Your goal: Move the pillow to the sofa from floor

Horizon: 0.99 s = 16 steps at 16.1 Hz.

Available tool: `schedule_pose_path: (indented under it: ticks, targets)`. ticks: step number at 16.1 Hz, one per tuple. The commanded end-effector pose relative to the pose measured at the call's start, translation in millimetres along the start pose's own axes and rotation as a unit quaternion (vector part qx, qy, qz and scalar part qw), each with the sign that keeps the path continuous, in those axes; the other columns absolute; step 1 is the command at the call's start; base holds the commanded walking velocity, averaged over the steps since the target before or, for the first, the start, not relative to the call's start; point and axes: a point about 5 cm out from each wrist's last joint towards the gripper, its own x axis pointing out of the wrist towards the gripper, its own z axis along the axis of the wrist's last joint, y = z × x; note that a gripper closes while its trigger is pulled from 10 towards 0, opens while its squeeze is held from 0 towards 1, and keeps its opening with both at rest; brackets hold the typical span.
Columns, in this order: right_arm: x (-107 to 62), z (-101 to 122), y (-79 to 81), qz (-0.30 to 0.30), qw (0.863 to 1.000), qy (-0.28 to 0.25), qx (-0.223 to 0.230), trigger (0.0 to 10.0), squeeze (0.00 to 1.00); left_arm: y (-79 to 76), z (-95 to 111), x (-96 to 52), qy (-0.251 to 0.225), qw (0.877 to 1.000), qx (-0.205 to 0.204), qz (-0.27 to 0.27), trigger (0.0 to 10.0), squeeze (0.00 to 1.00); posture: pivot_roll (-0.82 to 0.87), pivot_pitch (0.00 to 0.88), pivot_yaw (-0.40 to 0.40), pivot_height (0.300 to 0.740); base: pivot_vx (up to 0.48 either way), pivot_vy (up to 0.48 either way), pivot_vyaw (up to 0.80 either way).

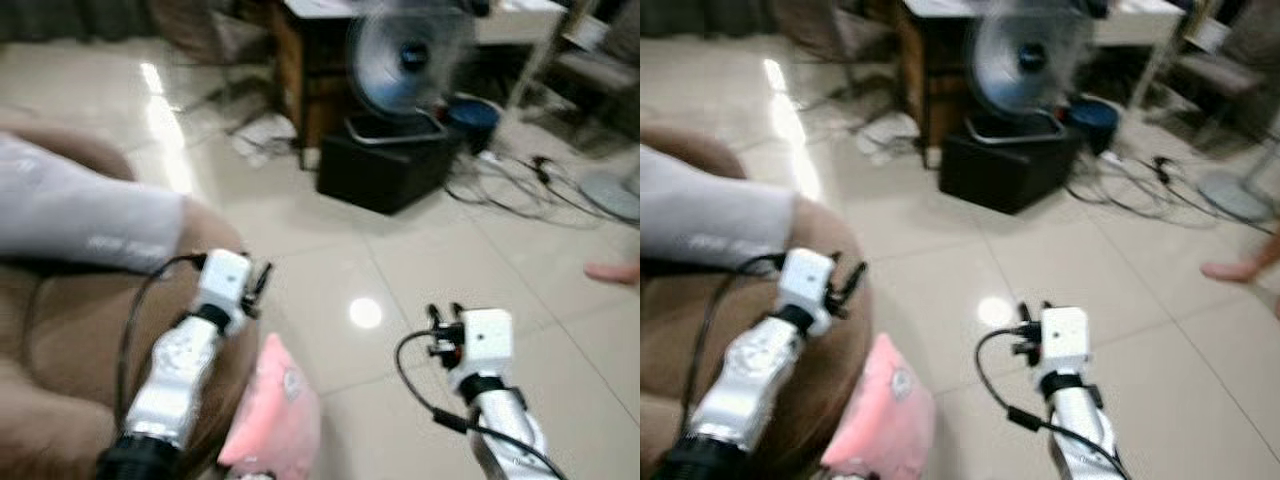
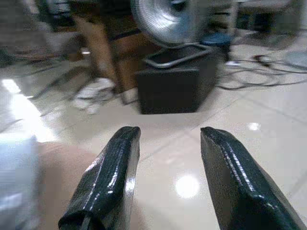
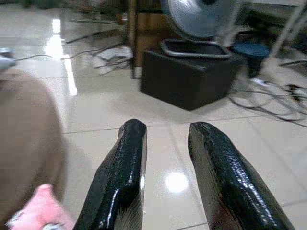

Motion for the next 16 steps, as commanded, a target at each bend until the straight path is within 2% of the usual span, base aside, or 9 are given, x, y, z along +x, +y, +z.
schedule_pose_path:
  ticks: [1, 4, 9, 16]
  targets:
    - [-2.5, -5, -4.8, 0.000, 1.000, 0.018, -0.002, 10.0, 0.00, -8.2, 0, 1.3, 0.003, 1.000, 0.001, -0.024, 10.0, 0.00, 0.01, 0.054, -0.063, 0.740, 0.000, 0.000, 0.00]
    - [-6.7, -12, -3.3, 0.008, 0.999, 0.031, 0.004, 10.0, 0.00, -14.7, -4, -0.4, 0.004, 0.999, 0.000, -0.035, 10.0, 0.00, 0.02, 0.063, -0.062, 0.720, 0.000, 0.000, 0.00]
    - [-8.7, -12, -2.7, 0.015, 0.999, 0.030, -0.015, 10.0, 0.00, -28.4, -12, -3.7, 0.007, 0.997, -0.048, -0.062, 10.0, 0.00, 0.01, 0.078, -0.070, 0.665, 0.000, 0.000, 0.00]
    - [-17.3, -16, -3.5, -0.002, 1.000, 0.028, -0.007, 10.0, 0.00, -36.6, -9, -5.7, -0.004, 0.995, -0.015, -0.095, 10.0, 0.00, 0.01, 0.086, -0.052, 0.605, 0.000, 0.000, 0.00]
